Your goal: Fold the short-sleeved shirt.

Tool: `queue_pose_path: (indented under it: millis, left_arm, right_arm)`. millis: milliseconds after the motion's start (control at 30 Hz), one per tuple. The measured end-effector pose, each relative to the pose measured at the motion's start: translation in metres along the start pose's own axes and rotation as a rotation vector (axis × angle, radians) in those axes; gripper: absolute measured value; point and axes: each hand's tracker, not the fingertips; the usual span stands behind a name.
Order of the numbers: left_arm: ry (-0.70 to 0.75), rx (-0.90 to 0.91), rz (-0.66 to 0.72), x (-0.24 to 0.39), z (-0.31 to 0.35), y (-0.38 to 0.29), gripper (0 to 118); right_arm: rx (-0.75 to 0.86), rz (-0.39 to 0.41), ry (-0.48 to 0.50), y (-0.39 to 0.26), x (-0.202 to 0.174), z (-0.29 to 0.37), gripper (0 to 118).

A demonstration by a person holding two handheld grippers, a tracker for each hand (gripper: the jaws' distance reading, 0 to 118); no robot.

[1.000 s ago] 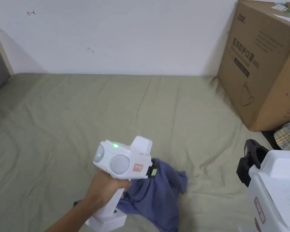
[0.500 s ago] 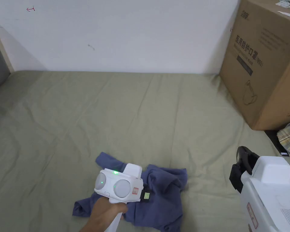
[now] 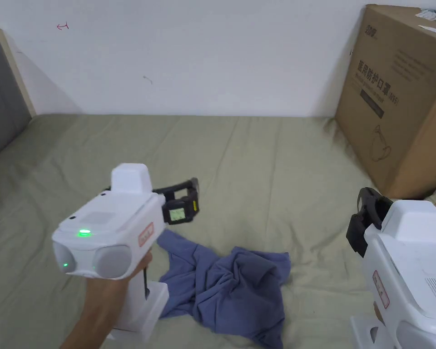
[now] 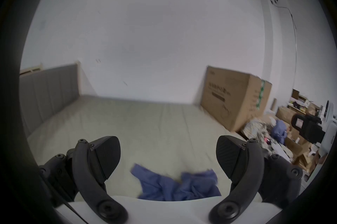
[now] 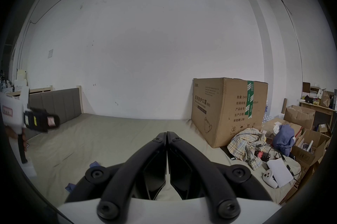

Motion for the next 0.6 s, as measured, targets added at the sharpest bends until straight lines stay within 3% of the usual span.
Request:
queue_pose_path:
  millis: [233, 333, 367, 433, 600]
  left_arm:
    - [0.191, 0.173, -0.132, -0.028, 0.029, 0.003, 102]
    - [0.212, 0.206, -0.145, -0.035, 0.038, -0.002, 62]
    - [0.221, 0.204, -0.154, -0.036, 0.037, -0.003, 34]
    - [0.233, 0.192, -0.163, -0.039, 0.037, -0.004, 2]
    - [0.204, 0.119, -0.132, -0.047, 0.030, -0.007, 0]
  right_arm:
    - [0.035, 0.004, 0.008, 0.013, -0.011, 0.003, 0]
    - [0.043, 0.011, 0.013, 0.015, -0.015, 0.003, 0]
    - [0.045, 0.012, 0.013, 0.015, -0.016, 0.003, 0]
    - [0.047, 0.011, 0.017, 0.016, -0.018, 0.003, 0]
    - [0.046, 0.011, 0.025, 0.016, -0.021, 0.001, 0]
